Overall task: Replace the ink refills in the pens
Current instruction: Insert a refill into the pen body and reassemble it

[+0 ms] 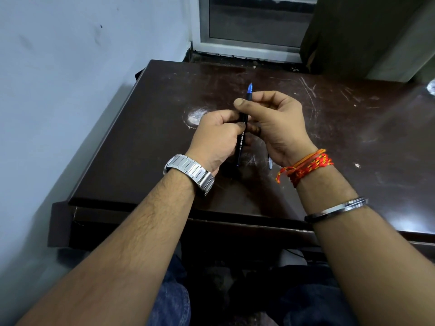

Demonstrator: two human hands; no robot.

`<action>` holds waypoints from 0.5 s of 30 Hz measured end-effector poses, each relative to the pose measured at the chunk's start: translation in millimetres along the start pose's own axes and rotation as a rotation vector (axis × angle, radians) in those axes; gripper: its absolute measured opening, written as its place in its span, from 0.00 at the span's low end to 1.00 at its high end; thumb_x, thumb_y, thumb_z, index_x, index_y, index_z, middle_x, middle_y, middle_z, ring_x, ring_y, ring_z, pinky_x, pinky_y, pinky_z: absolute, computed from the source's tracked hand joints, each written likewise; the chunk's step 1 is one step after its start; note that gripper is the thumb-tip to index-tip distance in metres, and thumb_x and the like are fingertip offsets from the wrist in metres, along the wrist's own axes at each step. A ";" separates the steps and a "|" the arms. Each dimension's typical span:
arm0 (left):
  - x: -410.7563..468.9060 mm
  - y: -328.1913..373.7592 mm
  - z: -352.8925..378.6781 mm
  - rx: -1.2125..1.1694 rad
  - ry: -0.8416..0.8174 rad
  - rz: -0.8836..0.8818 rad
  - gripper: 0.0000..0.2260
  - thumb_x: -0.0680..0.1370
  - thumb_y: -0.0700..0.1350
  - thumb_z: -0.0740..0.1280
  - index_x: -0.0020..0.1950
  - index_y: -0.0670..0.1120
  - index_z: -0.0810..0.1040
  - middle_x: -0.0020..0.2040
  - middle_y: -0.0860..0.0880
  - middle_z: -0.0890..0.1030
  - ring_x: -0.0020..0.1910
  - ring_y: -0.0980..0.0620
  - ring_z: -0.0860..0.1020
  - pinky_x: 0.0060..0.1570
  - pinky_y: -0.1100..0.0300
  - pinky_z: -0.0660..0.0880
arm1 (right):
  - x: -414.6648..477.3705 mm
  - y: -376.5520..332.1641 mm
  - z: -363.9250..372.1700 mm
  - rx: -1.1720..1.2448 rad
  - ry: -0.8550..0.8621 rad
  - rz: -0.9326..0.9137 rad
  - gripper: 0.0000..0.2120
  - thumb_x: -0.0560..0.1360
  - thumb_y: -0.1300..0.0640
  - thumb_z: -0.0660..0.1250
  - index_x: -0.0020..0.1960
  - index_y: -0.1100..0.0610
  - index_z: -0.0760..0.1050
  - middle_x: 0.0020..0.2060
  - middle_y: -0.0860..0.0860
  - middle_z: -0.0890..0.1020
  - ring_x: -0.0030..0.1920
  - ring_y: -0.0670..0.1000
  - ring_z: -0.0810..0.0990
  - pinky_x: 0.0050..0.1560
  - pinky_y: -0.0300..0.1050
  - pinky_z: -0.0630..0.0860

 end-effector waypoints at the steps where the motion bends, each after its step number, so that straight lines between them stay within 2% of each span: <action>1: 0.2 0.3 -0.5 0.000 0.003 0.002 0.11 0.80 0.33 0.61 0.46 0.44 0.82 0.37 0.46 0.83 0.29 0.53 0.81 0.33 0.58 0.81 | 0.4 0.7 -0.3 0.006 0.001 0.006 0.10 0.69 0.64 0.77 0.45 0.59 0.77 0.38 0.55 0.79 0.32 0.46 0.79 0.33 0.39 0.77; 5: 1.8 -0.3 -2.0 0.006 0.009 0.008 0.12 0.79 0.33 0.62 0.45 0.45 0.82 0.33 0.50 0.83 0.29 0.55 0.81 0.32 0.60 0.80 | 1.4 3.2 1.9 0.005 -0.003 0.018 0.05 0.71 0.65 0.74 0.45 0.61 0.80 0.35 0.54 0.80 0.29 0.44 0.77 0.31 0.39 0.76; 9: 2.7 -0.6 -0.9 0.066 0.006 0.037 0.12 0.78 0.34 0.63 0.45 0.47 0.83 0.38 0.47 0.85 0.35 0.52 0.83 0.42 0.52 0.82 | 1.3 3.6 -0.5 0.007 0.026 0.003 0.12 0.69 0.65 0.78 0.46 0.61 0.76 0.39 0.58 0.78 0.33 0.48 0.78 0.32 0.38 0.77; 12: 4.2 -3.3 -1.9 0.040 0.008 0.019 0.13 0.78 0.34 0.63 0.44 0.49 0.82 0.33 0.51 0.84 0.32 0.53 0.82 0.34 0.58 0.80 | 3.0 5.5 0.9 0.034 0.007 0.032 0.06 0.72 0.62 0.75 0.45 0.61 0.79 0.34 0.54 0.78 0.30 0.46 0.76 0.30 0.38 0.75; 15: 4.1 -3.3 -0.9 0.018 0.000 0.014 0.12 0.79 0.34 0.62 0.46 0.47 0.83 0.34 0.50 0.84 0.30 0.54 0.82 0.31 0.61 0.78 | 3.5 5.4 0.0 0.016 0.024 0.012 0.03 0.72 0.64 0.73 0.42 0.61 0.80 0.34 0.55 0.79 0.29 0.46 0.76 0.30 0.38 0.75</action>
Point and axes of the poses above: each hand's wrist, its own x-axis towards the middle knuckle, its own z-axis out of the palm, y = z × x, the point moved 9 cm from there along x, towards the middle knuckle
